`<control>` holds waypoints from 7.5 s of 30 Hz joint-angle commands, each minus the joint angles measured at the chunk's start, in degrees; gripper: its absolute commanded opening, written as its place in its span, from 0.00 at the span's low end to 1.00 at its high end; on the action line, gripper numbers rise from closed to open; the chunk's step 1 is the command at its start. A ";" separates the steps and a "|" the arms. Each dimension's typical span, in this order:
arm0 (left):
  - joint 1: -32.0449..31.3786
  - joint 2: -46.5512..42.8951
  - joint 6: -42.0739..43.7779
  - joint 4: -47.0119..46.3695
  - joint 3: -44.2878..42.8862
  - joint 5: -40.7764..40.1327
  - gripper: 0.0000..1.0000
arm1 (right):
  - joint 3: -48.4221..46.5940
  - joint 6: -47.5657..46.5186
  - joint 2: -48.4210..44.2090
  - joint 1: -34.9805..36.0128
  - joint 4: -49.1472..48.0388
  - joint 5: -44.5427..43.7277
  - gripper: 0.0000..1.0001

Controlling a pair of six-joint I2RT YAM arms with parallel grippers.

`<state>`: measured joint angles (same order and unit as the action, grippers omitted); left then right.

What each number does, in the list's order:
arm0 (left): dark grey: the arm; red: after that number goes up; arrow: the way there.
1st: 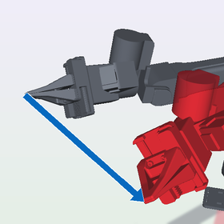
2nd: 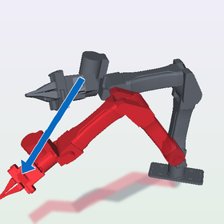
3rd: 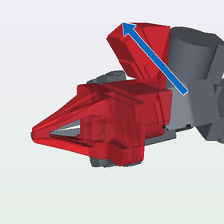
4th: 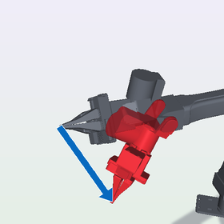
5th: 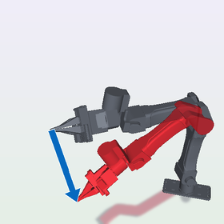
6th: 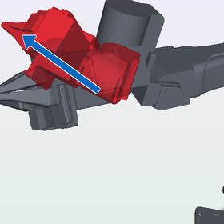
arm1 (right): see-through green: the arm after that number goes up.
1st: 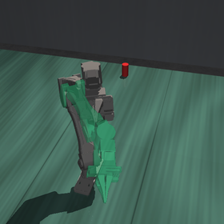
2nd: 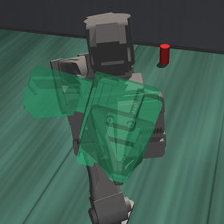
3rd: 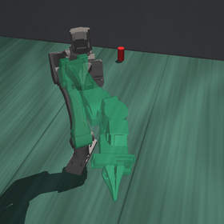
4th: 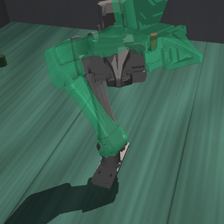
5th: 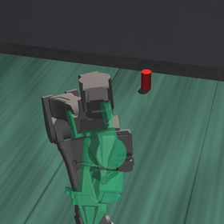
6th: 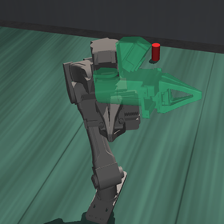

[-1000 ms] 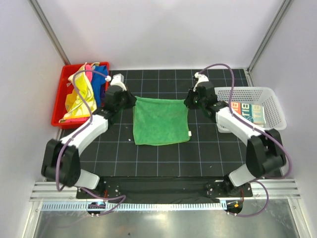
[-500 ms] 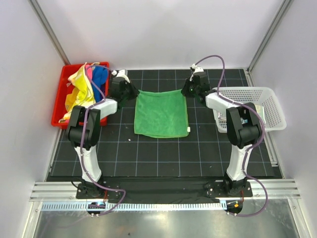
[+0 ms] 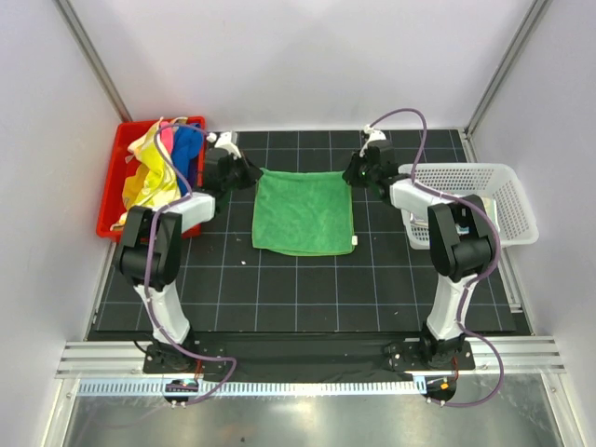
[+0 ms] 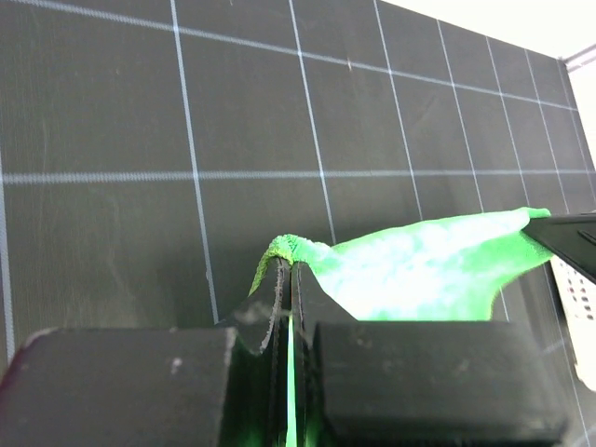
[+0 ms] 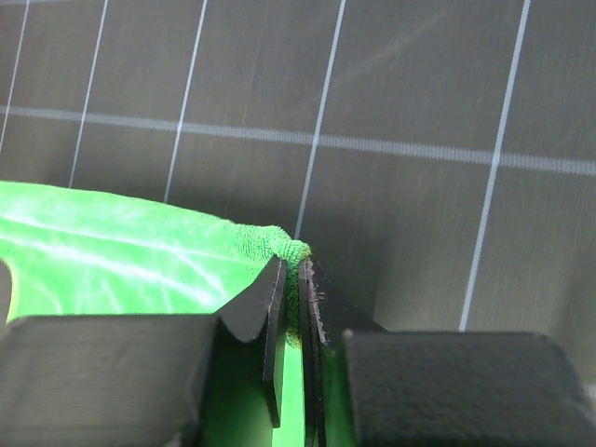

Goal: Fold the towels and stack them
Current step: Fold the towel

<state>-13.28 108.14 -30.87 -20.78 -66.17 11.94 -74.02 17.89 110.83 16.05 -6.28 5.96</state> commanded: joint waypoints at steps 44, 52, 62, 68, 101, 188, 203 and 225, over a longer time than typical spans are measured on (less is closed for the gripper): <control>-3.95 -24.73 -2.88 -12.80 35.50 -0.69 0.01 | 40.09 6.63 -31.37 7.76 -11.56 -3.23 0.08; -4.56 -29.55 -6.13 -10.43 39.01 -2.89 0.31 | 40.88 8.39 -36.63 7.85 -7.36 -0.51 0.39; -5.53 -40.73 -6.83 7.50 32.43 -7.99 0.32 | 32.73 7.95 -39.65 8.12 5.23 -5.16 0.45; -8.16 -28.17 -5.51 15.65 19.78 -4.75 0.27 | 24.99 8.74 -31.12 8.38 8.28 -5.69 0.44; -9.66 -25.35 -0.33 30.79 17.22 -10.89 0.58 | 25.68 6.46 -25.57 10.58 10.50 -9.03 0.53; -3.33 -6.36 5.48 13.66 -0.99 -7.46 0.05 | 2.56 -2.42 -11.06 4.78 10.51 -11.41 0.02; -3.25 -14.70 3.71 11.10 7.99 -6.49 0.05 | 14.34 0.57 -21.17 6.62 8.66 -9.91 0.02; -2.10 -17.52 2.05 12.33 11.32 -0.52 0.10 | 20.66 1.97 -26.71 7.50 9.54 -8.42 0.02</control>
<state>-15.64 94.52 -28.38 -7.66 -55.57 10.46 -54.83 19.00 86.80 23.09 5.39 -2.85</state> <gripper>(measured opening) 0.112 0.093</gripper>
